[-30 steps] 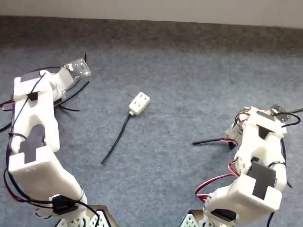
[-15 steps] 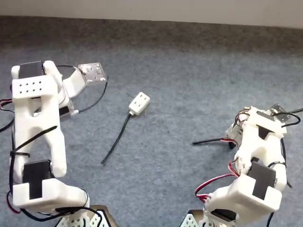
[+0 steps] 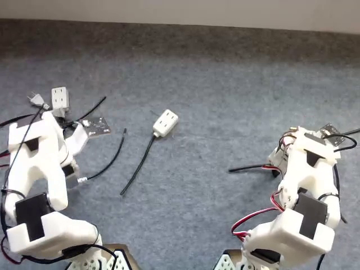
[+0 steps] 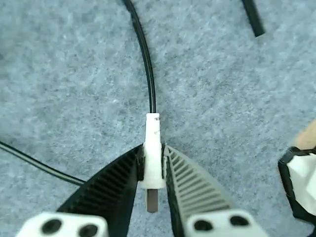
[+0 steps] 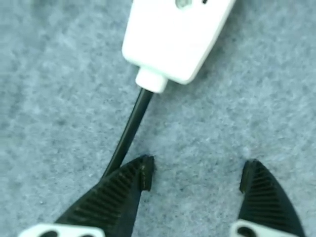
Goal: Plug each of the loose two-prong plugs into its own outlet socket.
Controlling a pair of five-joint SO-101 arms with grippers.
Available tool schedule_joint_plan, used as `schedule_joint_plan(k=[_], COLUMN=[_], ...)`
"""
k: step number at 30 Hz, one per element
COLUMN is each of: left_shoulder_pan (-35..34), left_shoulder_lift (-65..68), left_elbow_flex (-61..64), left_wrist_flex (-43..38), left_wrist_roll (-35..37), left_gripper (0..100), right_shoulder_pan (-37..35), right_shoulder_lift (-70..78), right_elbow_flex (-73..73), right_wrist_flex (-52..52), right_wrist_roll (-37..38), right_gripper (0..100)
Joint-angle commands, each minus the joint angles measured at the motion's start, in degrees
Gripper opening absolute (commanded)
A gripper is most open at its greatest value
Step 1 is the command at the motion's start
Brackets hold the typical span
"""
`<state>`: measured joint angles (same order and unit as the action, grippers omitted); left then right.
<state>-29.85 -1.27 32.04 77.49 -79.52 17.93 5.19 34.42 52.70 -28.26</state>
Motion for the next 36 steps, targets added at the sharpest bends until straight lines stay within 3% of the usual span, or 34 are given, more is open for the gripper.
schedule_joint_plan(k=[1,6,12,36], left_shoulder_pan=[-2.24,-3.47,-6.11,-2.59], left_shoulder_lift=[-2.15,-2.33,-2.59,-2.42], left_elbow_flex=[2.59,4.18,3.82,3.74], left_wrist_flex=[-4.84,-5.89,-5.98,-6.07], left_wrist_roll=[-12.13,-15.38,-15.82,-15.82], left_gripper=[3,4,12,12], right_shoulder_pan=[-1.98,-1.98,-1.98,-1.89], right_shoulder_lift=[-0.48,-0.48,-0.48,-0.48], right_elbow_flex=[-0.13,-0.13,-0.13,-0.13], right_wrist_flex=[-2.95,-2.95,-3.03,-3.03], right_wrist_roll=[-0.44,-0.44,-0.44,-0.44], right_gripper=[28.9,28.9,28.9,28.9])
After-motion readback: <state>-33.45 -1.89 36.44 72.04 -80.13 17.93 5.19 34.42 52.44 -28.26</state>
